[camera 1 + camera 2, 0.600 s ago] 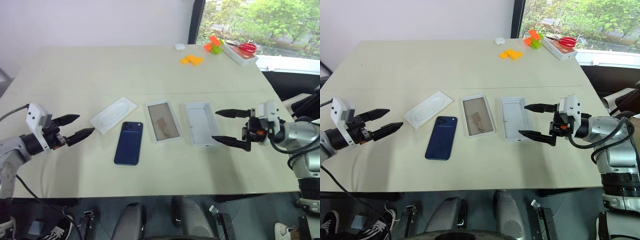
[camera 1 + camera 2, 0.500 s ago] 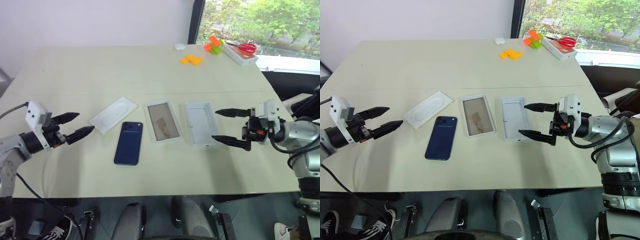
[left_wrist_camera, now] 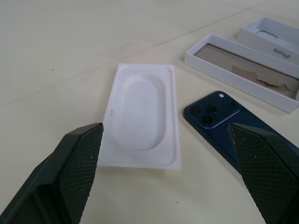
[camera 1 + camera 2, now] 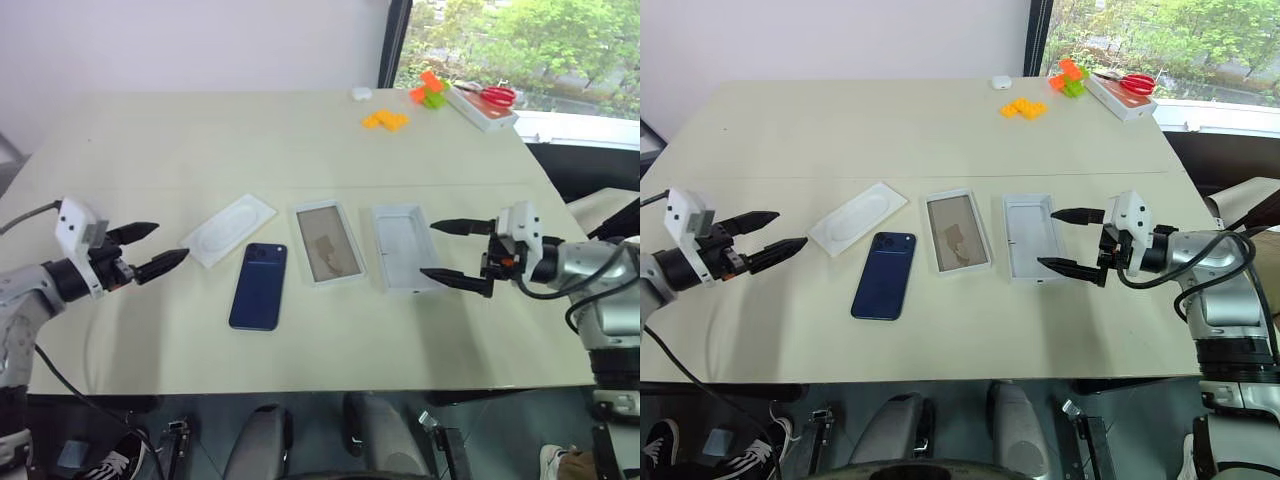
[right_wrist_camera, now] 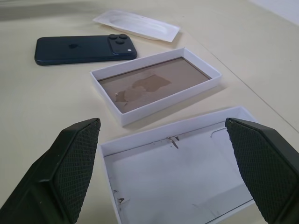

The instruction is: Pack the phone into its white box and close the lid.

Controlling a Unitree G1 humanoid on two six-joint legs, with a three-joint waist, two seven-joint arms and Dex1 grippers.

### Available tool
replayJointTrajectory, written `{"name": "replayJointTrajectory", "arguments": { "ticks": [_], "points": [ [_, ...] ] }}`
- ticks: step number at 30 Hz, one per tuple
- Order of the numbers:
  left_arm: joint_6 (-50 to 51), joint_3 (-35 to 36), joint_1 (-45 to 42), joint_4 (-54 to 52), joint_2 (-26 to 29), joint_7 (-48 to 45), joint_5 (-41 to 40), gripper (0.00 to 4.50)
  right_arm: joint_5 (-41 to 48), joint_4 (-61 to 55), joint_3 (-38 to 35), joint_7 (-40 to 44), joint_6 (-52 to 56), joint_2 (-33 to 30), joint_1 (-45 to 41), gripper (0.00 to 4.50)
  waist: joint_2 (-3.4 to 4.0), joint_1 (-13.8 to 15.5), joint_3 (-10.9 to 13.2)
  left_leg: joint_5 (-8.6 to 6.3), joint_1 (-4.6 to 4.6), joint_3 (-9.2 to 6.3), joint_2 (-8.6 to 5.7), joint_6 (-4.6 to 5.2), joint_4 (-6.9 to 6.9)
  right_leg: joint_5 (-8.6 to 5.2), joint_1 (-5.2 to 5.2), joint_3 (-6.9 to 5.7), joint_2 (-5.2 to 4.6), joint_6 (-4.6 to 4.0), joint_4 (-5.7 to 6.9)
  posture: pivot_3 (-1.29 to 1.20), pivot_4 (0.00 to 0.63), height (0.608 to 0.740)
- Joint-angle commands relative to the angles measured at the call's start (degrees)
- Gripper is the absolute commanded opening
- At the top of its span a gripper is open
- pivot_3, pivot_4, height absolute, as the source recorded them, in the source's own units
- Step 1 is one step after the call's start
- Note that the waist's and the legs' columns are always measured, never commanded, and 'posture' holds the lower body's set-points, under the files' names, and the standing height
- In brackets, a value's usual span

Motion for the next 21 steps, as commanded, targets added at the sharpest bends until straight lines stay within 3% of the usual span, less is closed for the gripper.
{"name": "replayJointTrajectory", "arguments": {
  "ticks": [1,8,21],
  "points": [
    [-0.43,-0.51,-2.11,0.68,1.06,0.32,1.12,4.50,0.20,-1.92,-0.50,-0.74,-0.39,0.00,-0.44,4.48,0.00,0.01,0.00,0.00,0.00,0.00,0.00,0.00,0.00,0.00,0.00,0.00,0.00,0.00,0.00,0.00,0.150,0.740],
    [1.93,-1.92,-8.04,6.03,1.86,2.43,3.02,4.50,-2.83,-3.31,2.82,-5.00,2.53,1.17,-1.70,4.48,-0.01,-0.02,-0.01,0.00,0.02,-0.03,0.00,0.00,0.00,0.02,0.00,-0.01,0.03,0.04,0.02,0.00,0.150,0.740],
    [4.37,-4.54,-12.01,3.95,-1.32,7.50,4.23,4.50,-5.37,-8.57,5.67,-14.90,9.43,4.95,-6.24,4.48,-0.01,0.02,0.00,-0.01,-0.07,0.00,-0.03,0.01,-0.02,0.09,-0.10,0.02,-0.05,0.12,0.02,0.00,0.150,0.740]
  ]
}}
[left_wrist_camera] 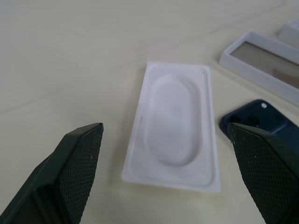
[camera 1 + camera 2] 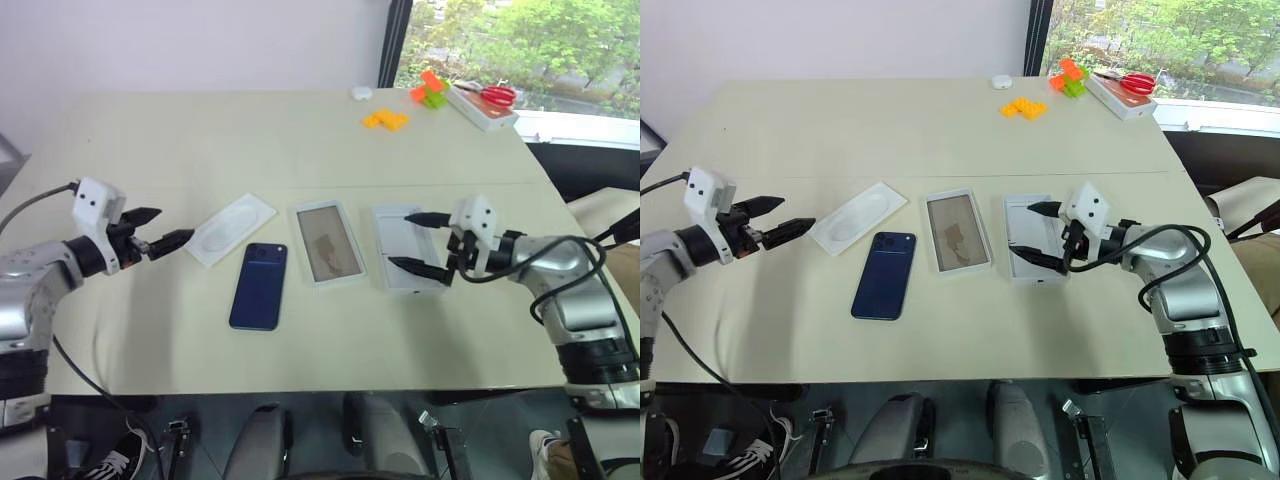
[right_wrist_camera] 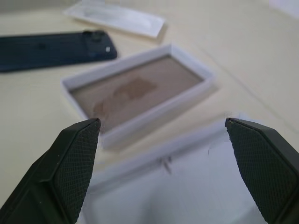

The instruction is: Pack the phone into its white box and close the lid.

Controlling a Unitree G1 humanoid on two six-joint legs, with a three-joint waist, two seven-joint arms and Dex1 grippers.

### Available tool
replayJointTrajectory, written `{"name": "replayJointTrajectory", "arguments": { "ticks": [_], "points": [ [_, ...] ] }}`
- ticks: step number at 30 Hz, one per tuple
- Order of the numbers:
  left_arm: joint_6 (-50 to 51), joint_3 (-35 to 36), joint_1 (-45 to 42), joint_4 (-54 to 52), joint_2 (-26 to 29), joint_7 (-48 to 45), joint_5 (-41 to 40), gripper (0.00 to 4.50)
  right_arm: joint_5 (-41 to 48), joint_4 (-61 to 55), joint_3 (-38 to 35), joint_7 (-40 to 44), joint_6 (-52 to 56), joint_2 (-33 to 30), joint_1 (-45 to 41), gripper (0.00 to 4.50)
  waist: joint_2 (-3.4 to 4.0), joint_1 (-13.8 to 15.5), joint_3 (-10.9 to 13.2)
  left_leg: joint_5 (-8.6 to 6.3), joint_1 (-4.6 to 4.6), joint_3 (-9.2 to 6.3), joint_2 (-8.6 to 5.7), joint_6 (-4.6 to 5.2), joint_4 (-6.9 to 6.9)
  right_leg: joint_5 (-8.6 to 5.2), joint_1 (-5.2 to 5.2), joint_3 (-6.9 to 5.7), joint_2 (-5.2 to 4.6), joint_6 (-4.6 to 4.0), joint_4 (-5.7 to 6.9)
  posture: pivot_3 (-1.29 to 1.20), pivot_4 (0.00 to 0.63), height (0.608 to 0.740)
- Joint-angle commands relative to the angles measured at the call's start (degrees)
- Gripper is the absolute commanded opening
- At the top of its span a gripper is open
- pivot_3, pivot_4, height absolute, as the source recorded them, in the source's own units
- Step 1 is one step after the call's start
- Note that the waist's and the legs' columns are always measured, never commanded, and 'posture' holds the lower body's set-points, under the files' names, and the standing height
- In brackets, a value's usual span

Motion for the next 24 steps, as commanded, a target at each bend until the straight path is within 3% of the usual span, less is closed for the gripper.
{"name": "replayJointTrajectory", "arguments": {
  "ticks": [1,5,13,24],
  "points": [
    [0.79,0.53,-1.71,-0.98,0.11,1.25,-0.10,4.50,-0.17,-2.29,-0.57,-1.89,1.03,0.18,-1.56,4.48,0.00,0.05,0.00,0.00,-0.01,-0.01,0.00,0.00,0.00,0.00,0.00,0.00,0.00,0.00,0.00,0.00,0.150,0.740],
    [1.42,-2.44,-4.80,5.75,0.34,6.13,5.67,4.50,-3.68,-3.50,1.42,-8.61,4.13,2.57,-3.44,4.48,0.00,0.02,0.00,0.00,-0.03,-0.03,-0.02,0.00,-0.02,0.00,-0.01,-0.01,0.01,0.00,-0.01,0.00,0.150,0.740],
    [11.41,-6.04,-17.16,8.96,-6.58,9.87,4.07,4.50,-7.33,-10.87,8.16,-15.35,7.97,9.85,-2.35,4.48,-0.04,0.21,-0.02,0.00,-0.11,-0.15,-0.09,0.00,0.01,0.01,-0.03,-0.07,0.00,0.01,0.05,0.00,0.150,0.740],
    [3.78,-11.70,-29.99,38.61,-12.50,4.75,10.61,4.50,-7.24,-10.73,7.57,-15.17,7.50,9.53,-3.76,4.48,-0.05,-0.11,-0.02,0.00,-0.39,-0.19,-0.17,0.00,0.02,0.03,-0.26,-0.15,-0.02,0.02,0.03,0.00,0.150,0.740]
  ]
}}
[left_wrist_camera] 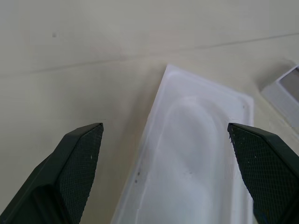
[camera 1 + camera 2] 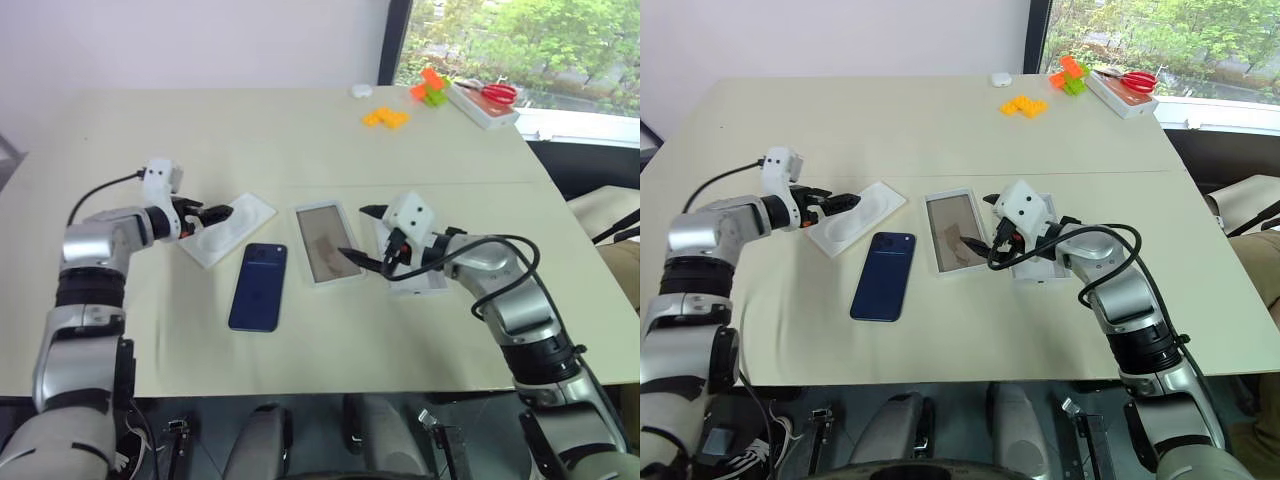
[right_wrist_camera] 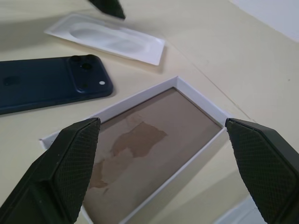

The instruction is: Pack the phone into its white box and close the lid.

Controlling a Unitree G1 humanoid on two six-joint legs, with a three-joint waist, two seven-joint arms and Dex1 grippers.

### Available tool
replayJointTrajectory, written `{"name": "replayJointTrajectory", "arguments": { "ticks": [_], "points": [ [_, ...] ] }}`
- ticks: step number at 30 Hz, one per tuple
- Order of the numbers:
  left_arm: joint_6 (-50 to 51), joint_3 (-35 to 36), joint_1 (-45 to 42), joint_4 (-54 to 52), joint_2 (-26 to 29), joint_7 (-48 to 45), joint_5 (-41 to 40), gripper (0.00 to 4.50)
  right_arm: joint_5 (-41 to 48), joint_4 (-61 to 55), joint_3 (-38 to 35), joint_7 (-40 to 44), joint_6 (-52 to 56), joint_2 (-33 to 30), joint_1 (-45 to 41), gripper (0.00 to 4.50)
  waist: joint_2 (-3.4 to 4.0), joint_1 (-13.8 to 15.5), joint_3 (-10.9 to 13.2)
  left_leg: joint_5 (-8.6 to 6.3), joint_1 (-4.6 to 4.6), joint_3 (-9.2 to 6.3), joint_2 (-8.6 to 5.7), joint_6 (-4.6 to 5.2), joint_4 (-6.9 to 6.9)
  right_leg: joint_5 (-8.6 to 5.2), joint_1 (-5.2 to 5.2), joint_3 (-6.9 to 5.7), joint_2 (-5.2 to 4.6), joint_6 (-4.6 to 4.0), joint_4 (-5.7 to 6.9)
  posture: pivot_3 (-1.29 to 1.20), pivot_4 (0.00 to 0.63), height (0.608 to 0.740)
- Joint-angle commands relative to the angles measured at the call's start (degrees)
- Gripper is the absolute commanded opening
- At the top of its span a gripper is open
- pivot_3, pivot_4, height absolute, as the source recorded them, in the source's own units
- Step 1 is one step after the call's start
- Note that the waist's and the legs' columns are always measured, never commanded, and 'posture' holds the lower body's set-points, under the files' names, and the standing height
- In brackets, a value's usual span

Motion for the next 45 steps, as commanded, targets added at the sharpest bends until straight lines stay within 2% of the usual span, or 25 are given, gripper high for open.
{"name": "replayJointTrajectory", "arguments": {
  "ticks": [1,3,6,10,13,21,23,28,31,35,37,39,42,45],
  "points": [
    [-2.49,-0.50,-2.07,5.09,-0.60,-2.09,1.72,4.50,0.48,-2.22,-1.83,-0.10,-0.56,-0.60,-0.60,4.48,0.00,0.04,0.00,0.00,0.00,-0.02,0.01,0.00,0.00,0.00,0.00,-0.02,0.00,0.00,0.00,0.00,0.150,0.740],
    [-3.21,-1.23,-2.03,6.67,-1.06,-2.91,2.76,4.50,0.53,-2.58,-2.01,-0.37,-0.32,-0.57,-0.26,4.48,0.00,0.15,0.00,0.00,-0.03,-0.04,0.01,0.00,0.00,0.00,0.00,-0.04,-0.02,0.00,0.00,0.00,0.150,0.740],
    [-2.65,-1.77,-1.59,7.87,-1.28,-4.25,3.58,3.64,0.58,-3.27,-2.00,-0.43,-0.17,-0.68,0.11,4.50,-0.01,0.15,-0.01,0.00,-0.03,-0.04,-0.01,0.00,0.02,0.00,0.01,-0.03,-0.04,0.00,0.00,0.00,0.150,0.740],
    [1.50,-0.23,-1.56,7.28,-1.01,-5.30,2.28,1.69,0.68,-3.35,-2.30,-0.39,-0.25,-0.89,0.03,4.50,0.00,0.22,-0.02,0.00,-0.03,-0.04,-0.02,0.00,0.03,0.00,0.02,-0.03,-0.04,0.00,0.01,0.00,0.150,0.740],
    [5.02,1.60,-1.86,6.56,-0.37,-5.28,1.30,0.06,1.75,-3.55,-2.65,-0.04,-0.14,-0.45,0.15,4.50,0.00,0.20,-0.02,0.00,-0.04,-0.04,-0.02,0.00,0.04,0.00,0.02,-0.03,-0.04,0.00,0.01,0.00,0.150,0.740],
    [15.83,11.71,0.24,4.58,2.61,-4.11,-6.04,0.02,2.11,-4.20,-2.27,-0.07,-0.27,-0.01,0.23,4.50,0.00,-0.13,-0.02,0.00,-0.04,-0.06,0.01,0.00,0.03,0.00,-0.02,-0.04,-0.02,0.00,0.04,0.00,0.150,0.740],
    [21.53,18.27,-0.04,3.76,2.93,-2.59,-11.29,0.02,2.11,-3.99,-2.25,0.02,-0.35,-0.01,0.20,4.50,-0.01,-0.06,-0.01,0.00,-0.05,-0.08,0.02,0.00,0.04,0.00,-0.02,-0.04,-0.02,0.00,0.05,0.00,0.150,0.740],
    [29.81,25.29,1.05,-2.10,2.17,1.75,-17.02,0.02,1.95,-3.45,-2.22,0.24,-0.78,-0.12,0.25,4.50,-0.01,0.14,-0.01,0.00,-0.13,-0.14,0.01,0.00,0.07,0.00,-0.06,-0.10,-0.06,0.00,0.05,0.00,0.150,0.740],
    [33.55,29.97,2.87,-12.97,-2.45,11.50,-19.04,0.02,2.04,-2.94,-2.38,0.81,-0.82,-0.52,0.25,4.50,-0.01,0.24,-0.01,0.00,-0.13,-0.13,-0.03,-0.01,0.07,0.01,-0.06,-0.09,-0.13,0.01,0.04,0.00,0.150,0.740],
    [37.12,28.23,5.91,-32.50,-10.34,20.48,-20.26,0.02,2.42,-1.95,-3.33,4.01,-3.33,-2.68,0.98,4.50,-0.03,0.43,-0.02,0.01,-0.20,-0.16,-0.10,-0.04,0.07,0.02,-0.07,-0.05,-0.28,0.02,0.02,0.00,0.150,0.740],
    [39.03,30.96,4.45,-37.94,-17.35,28.86,-19.98,0.02,6.85,-2.00,-6.10,8.73,-4.79,-4.08,2.43,4.50,-0.04,0.71,-0.02,0.02,-0.28,-0.25,-0.20,-0.07,0.07,0.04,-0.07,-0.12,-0.47,0.06,-0.02,0.00,0.150,0.740],
    [40.20,32.43,4.05,-40.90,-20.80,32.89,-20.05,0.02,9.06,-1.87,-7.37,11.16,-5.46,-4.69,3.07,4.50,-0.05,0.67,-0.03,0.02,-0.28,-0.24,-0.26,-0.08,0.07,0.08,-0.06,-0.14,-0.52,0.12,-0.06,0.00,0.150,0.740],
    [43.06,28.43,4.90,-48.39,-28.57,39.18,-18.91,0.02,13.28,1.07,-11.49,17.59,-7.99,-7.36,5.27,4.50,-0.05,0.37,-0.03,0.02,-0.27,-0.21,-0.28,-0.07,0.07,0.10,-0.05,-0.18,-0.47,0.16,-0.07,0.00,0.150,0.740],
    [46.21,26.01,6.40,-51.91,-33.01,44.13,-16.20,0.02,12.76,4.25,-12.43,19.41,-10.57,-8.88,5.38,4.50,-0.05,0.07,-0.02,0.02,-0.24,-0.18,-0.31,-0.07,0.07,0.12,-0.01,-0.18,-0.45,0.20,-0.09,0.00,0.150,0.740]
  ]
}}
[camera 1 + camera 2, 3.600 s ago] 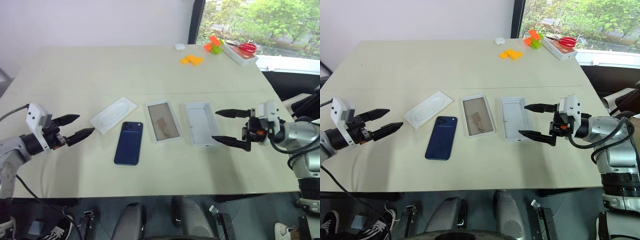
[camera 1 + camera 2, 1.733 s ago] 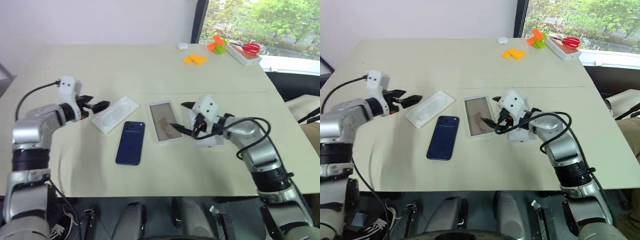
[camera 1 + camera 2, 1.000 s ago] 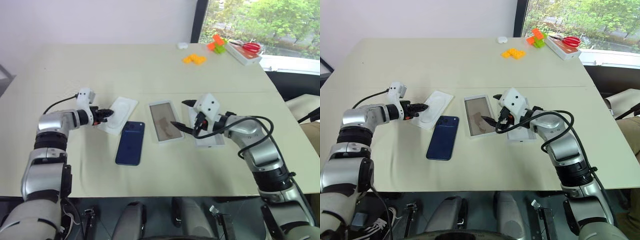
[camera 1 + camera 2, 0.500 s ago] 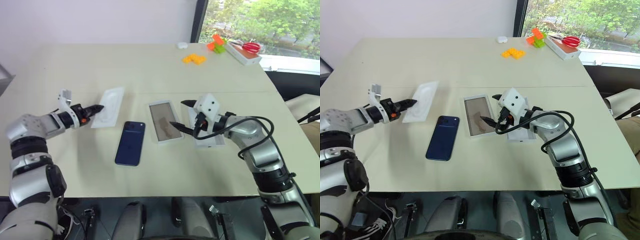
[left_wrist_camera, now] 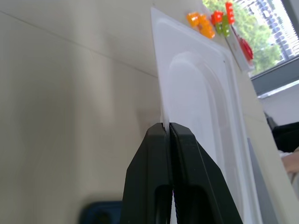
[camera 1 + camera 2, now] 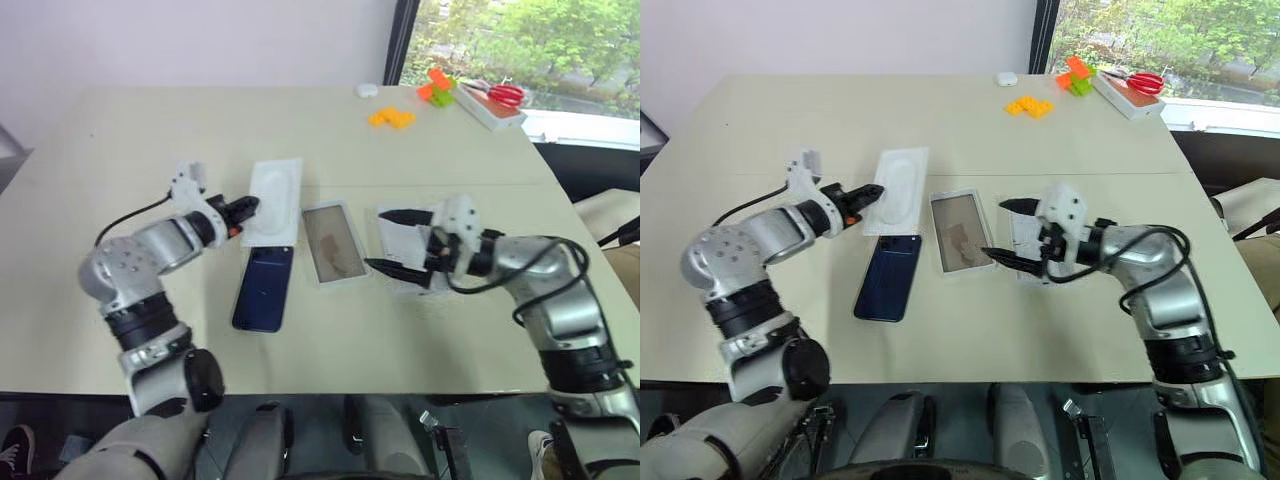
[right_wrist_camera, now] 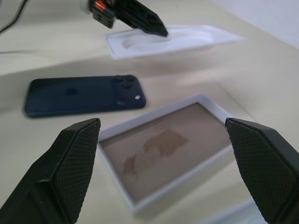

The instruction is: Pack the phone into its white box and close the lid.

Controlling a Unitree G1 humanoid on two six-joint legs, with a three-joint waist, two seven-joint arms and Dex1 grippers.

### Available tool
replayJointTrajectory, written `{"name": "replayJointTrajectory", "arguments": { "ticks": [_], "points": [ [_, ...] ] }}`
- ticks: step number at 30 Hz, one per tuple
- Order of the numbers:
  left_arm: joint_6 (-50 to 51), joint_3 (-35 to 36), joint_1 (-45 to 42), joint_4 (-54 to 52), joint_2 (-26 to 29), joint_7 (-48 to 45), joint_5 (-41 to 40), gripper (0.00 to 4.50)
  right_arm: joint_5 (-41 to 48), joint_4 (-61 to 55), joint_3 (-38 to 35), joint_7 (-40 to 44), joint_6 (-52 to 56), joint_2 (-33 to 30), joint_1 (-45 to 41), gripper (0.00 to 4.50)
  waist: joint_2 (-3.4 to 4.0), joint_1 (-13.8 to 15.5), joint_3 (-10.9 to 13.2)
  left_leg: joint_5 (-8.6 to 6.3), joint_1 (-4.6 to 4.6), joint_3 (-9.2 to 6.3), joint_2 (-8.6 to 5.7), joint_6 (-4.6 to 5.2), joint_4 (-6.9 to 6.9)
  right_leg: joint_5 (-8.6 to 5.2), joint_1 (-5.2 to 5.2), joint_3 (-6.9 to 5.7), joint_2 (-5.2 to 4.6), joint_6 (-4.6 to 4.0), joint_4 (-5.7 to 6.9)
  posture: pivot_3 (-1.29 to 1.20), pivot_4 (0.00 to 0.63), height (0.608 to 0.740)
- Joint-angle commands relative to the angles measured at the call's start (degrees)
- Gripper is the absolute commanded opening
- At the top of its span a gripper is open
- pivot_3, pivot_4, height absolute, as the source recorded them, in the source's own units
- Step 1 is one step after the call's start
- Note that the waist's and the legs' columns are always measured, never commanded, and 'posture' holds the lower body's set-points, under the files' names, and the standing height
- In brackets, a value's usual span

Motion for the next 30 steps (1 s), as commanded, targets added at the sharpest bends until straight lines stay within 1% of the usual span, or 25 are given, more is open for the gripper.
{"name": "replayJointTrajectory", "arguments": {
  "ticks": [1,2,5,7,13,18,20,23,26,30],
  "points": [
    [2.53,-2.31,1.70,-5.43,-4.14,6.64,3.33,0.02,0.00,2.32,-2.10,2.09,-4.27,-1.57,-0.56,4.50,0.01,-0.24,0.00,0.00,0.05,0.05,0.01,0.00,0.00,0.01,0.00,0.05,0.02,0.01,0.02,0.00,0.150,0.740],
    [2.50,-2.84,2.31,-6.30,-5.88,8.44,4.48,0.02,-0.17,2.87,-2.13,2.35,-4.78,-1.68,-0.71,4.50,0.01,-0.24,0.00,0.00,0.12,0.09,0.01,0.00,-0.01,0.00,0.02,0.09,0.04,0.01,0.05,0.00,0.150,0.740],
    [1.12,-5.23,4.00,-8.24,-8.74,11.47,7.09,0.02,0.24,2.98,-2.05,2.15,-5.13,-1.28,-1.16,4.50,0.00,-0.22,0.00,0.07,0.18,0.09,0.14,-0.11,0.00,0.00,0.06,0.20,0.32,0.01,0.03,0.00,0.150,0.740],
    [0.66,-3.55,4.40,-8.67,-12.44,13.81,7.82,0.02,0.62,2.73,-2.06,1.84,-4.91,-0.97,-1.33,4.50,-0.01,0.02,0.01,0.16,0.18,0.07,0.20,-0.26,0.00,0.01,0.06,0.22,0.44,-0.01,0.04,0.00,0.150,0.740],
    [-4.55,-6.33,3.98,-6.81,-16.23,15.33,9.17,0.02,0.50,2.19,-1.68,1.32,-4.81,-0.28,-1.33,4.50,-0.03,-0.04,0.01,0.21,0.32,0.09,0.19,-0.35,-0.01,0.02,0.17,0.24,0.53,-0.05,0.03,0.00,0.150,0.740],
    [-8.61,-8.50,3.17,-5.16,-17.10,16.50,9.55,0.02,0.53,1.65,-1.74,0.84,-4.63,0.02,-1.38,4.50,-0.03,0.10,0.02,0.21,0.29,0.09,0.20,-0.35,-0.01,0.03,0.18,0.24,0.47,-0.06,0.01,0.00,0.150,0.740],
    [-9.17,-8.32,3.06,-4.01,-18.19,17.38,9.18,0.02,0.52,1.47,-1.67,0.64,-4.59,0.18,-1.32,4.50,-0.03,0.11,0.02,0.21,0.29,0.09,0.20,-0.35,-0.01,0.03,0.18,0.24,0.46,-0.06,0.01,0.00,0.150,0.740],
    [-9.41,-9.92,3.01,-3.72,-18.33,17.08,8.47,0.02,0.49,1.11,-1.45,0.34,-4.60,0.44,-1.18,4.50,-0.03,0.09,0.02,0.21,0.29,0.08,0.20,-0.34,-0.01,0.03,0.17,0.23,0.47,-0.06,0.01,0.00,0.150,0.740],
    [-8.49,-11.12,2.99,-3.89,-17.71,16.66,7.72,0.02,0.43,1.03,-1.40,0.25,-4.60,0.51,-1.23,4.50,-0.03,0.08,0.02,0.21,0.29,0.08,0.20,-0.34,-0.01,0.03,0.18,0.23,0.47,-0.06,0.01,0.00,0.150,0.740],
    [-7.32,-10.68,3.55,-4.13,-16.09,15.76,6.32,0.02,0.25,1.80,-1.39,0.17,-4.93,0.59,-1.63,4.50,-0.03,0.04,0.02,0.21,0.29,0.08,0.20,-0.34,-0.01,0.03,0.17,0.23,0.49,-0.06,0.01,0.00,0.150,0.740]
  ]
}}
